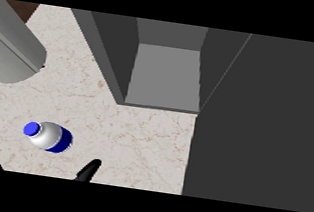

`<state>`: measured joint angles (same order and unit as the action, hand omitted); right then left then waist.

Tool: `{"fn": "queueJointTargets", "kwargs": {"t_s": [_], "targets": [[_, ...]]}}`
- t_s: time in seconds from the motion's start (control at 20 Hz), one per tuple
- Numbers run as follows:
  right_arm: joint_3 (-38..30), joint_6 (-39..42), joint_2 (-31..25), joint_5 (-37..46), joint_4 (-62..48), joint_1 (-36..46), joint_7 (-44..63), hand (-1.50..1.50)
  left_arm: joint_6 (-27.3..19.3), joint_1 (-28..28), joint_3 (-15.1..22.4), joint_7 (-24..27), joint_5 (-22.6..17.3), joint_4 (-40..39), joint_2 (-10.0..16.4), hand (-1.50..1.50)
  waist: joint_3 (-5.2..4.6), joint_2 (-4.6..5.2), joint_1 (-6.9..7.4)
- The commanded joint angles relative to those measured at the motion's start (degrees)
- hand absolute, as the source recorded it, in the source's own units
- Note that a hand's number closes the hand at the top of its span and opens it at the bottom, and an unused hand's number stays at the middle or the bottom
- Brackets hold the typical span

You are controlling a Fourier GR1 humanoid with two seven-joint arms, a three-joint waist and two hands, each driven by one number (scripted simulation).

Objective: Pick up the bottled water, place it into the cabinet and close the cabinet

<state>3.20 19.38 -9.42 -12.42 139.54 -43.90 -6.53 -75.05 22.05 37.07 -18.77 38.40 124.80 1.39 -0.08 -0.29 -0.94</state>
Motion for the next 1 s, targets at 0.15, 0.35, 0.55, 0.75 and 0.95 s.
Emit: {"fn": "queueJointTargets", "kwargs": {"t_s": [0.15, 0.35, 0.55, 0.75, 0.95], "targets": [[-0.8, 2.66, 0.32, -2.64, 8.83, -8.47, -2.62, -1.5, -6.95, -4.6, -6.79, -0.04, -11.91, -3.54, 6.49, -1.5, -0.18, -0.17, -0.22], [-1.67, 2.97, -0.86, -4.58, 8.94, -8.31, -2.14, -1.5, -9.22, -6.37, -5.2, 1.92, -16.52, -7.72, 6.91, -1.5, -0.27, -0.1, 0.3], [-2.24, 4.65, -0.46, -4.45, 7.91, -11.25, -5.53, -1.5, -8.56, -10.26, -9.25, 2.16, -21.91, -11.24, 8.41, -1.5, -0.25, -0.08, -0.07], [-2.23, 6.65, -0.46, -3.84, 7.19, -14.34, -9.05, -1.5, -9.19, -9.77, -8.87, 4.48, -25.35, -13.04, 8.29, -1.5, -0.39, -0.29, -0.1], [-3.36, 7.54, -1.41, -3.73, 8.59, -16.74, -9.81, -1.5, -8.97, -10.57, -8.75, 7.61, -27.58, -16.06, 6.07, -1.5, -0.44, -0.24, -0.08]]}}
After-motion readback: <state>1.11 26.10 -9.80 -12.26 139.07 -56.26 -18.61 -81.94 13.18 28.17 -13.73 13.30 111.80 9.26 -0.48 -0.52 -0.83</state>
